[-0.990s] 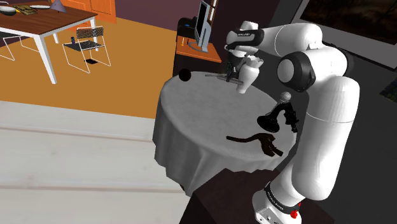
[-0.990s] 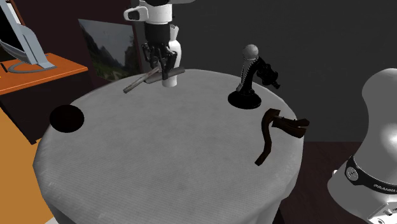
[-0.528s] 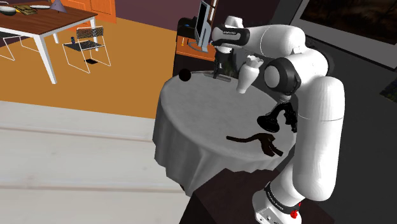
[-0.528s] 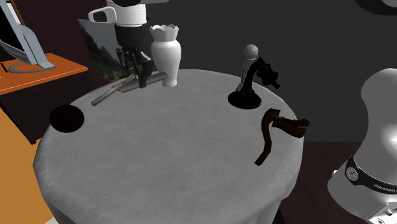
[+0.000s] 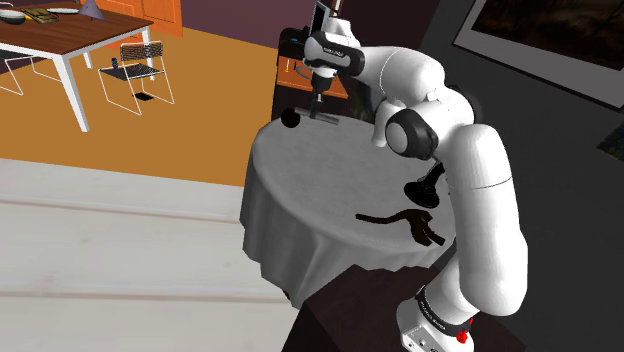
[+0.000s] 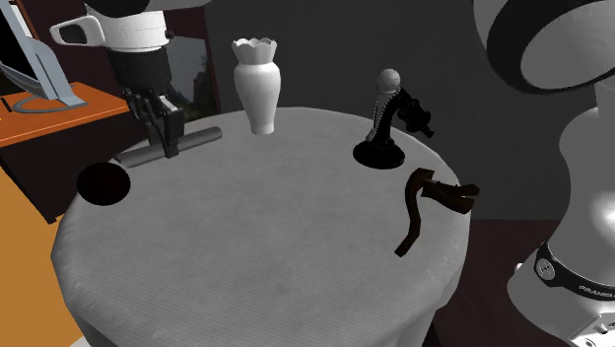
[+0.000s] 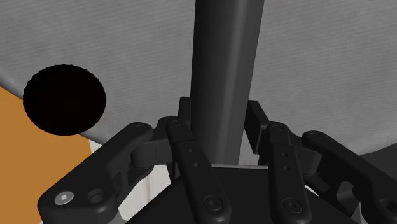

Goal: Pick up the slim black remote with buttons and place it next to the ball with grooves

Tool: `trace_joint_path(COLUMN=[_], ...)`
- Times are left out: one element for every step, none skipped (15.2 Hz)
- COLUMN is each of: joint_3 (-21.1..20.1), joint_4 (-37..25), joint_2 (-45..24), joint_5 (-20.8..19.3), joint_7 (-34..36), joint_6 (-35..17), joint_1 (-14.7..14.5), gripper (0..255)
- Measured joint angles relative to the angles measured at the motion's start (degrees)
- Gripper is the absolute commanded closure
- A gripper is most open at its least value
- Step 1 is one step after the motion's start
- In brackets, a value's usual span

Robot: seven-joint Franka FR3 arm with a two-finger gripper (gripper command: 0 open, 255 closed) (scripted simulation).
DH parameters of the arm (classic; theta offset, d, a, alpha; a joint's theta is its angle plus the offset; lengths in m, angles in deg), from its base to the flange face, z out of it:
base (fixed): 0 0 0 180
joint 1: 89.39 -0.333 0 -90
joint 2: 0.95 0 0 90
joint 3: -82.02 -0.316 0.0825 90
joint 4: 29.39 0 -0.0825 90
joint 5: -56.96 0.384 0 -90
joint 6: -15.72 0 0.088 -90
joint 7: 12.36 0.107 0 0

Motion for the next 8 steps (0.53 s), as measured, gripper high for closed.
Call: trace_joint_path(joint_3=[-0.6,-1.4,-2.6,-3.0,-3.0,-2.8,-2.7,-2.5], joint_4=[-4.6,-11.0,-21.0,-24.3,-23.7,-22.2,-20.3,-17.6], joint_2=[-2.5,-6.1,-11.2,-13.1,-13.1,-12.7,-12.2,-11.2], joint_5=[0.5,1.2,1.9,2.1,2.1,2.0,2.0,1.9], joint_7=[1.1,2.5,4.7,5.5,5.7,5.7,5.5,5.3], joint_6=[1.9,4.4,8.4,9.9,9.4,8.3,7.2,5.6], joint_1=[0.8,2.2,4.4,4.9,4.5,3.9,3.3,2.4], gripper=[255,255,255,255,255,255,255,255])
